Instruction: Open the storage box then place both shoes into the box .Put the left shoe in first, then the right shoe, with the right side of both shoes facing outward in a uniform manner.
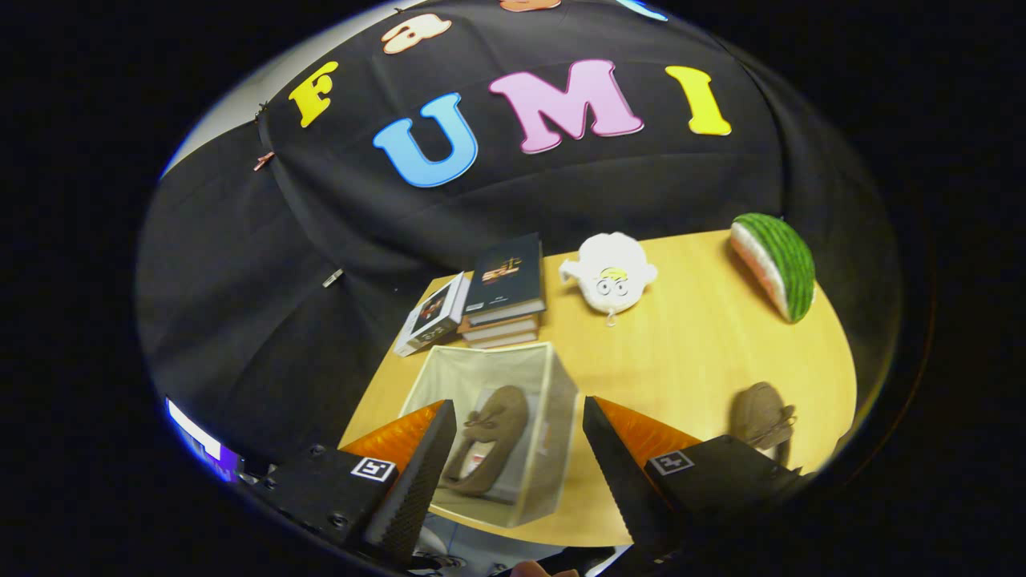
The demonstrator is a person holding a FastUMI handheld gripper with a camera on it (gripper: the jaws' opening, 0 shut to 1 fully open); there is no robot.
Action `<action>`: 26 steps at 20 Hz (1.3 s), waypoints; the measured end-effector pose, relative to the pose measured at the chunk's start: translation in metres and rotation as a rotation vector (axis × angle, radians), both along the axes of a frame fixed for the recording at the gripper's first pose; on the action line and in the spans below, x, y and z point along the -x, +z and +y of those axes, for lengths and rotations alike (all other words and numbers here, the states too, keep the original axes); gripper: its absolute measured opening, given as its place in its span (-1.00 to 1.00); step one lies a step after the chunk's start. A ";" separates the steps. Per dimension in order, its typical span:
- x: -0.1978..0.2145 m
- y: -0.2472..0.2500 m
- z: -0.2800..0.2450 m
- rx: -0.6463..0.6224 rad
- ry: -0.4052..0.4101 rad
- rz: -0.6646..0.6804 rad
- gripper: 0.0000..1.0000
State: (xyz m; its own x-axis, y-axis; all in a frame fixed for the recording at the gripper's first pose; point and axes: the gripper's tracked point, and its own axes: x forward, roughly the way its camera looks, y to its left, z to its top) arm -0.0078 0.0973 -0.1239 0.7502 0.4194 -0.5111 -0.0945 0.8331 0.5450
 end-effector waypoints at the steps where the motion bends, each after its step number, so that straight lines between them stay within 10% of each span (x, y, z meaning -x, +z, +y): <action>1: 0.001 -0.006 -0.022 0.035 -0.017 -0.018 0.96; 10: 0.062 -0.147 -0.183 0.320 -0.103 0.191 0.97; 20: 0.082 -0.264 -0.224 0.469 0.004 0.370 0.88; 26: 0.056 -0.298 -0.209 0.446 0.034 0.409 0.17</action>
State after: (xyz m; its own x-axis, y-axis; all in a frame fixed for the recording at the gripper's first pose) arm -0.0640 -0.1115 -0.4215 0.4457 0.1188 -0.8873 0.0184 0.9897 0.1417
